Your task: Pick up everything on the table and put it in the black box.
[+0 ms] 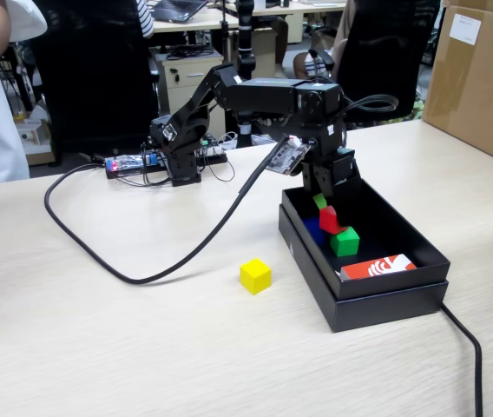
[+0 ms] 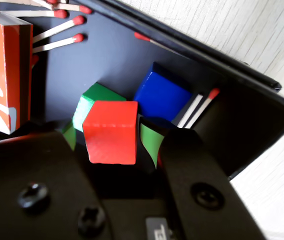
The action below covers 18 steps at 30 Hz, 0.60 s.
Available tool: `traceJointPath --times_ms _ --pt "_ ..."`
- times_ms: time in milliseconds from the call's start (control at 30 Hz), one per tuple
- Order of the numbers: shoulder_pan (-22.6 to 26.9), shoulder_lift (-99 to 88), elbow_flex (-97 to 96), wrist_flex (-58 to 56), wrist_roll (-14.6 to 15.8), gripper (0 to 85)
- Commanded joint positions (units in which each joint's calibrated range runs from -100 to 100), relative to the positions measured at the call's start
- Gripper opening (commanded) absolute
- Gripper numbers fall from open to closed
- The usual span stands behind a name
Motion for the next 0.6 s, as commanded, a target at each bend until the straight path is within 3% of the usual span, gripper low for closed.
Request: traceJointPath --times_ms 0,267,567 --pt "0.0 -4.8 2.9 -0.8 0.0 33.9" --pt "-4.3 -30.5 -1.8 -0.8 -2.2 36.0" --pt "-12.4 -33.9 -11.2 -0.8 -6.9 36.7"
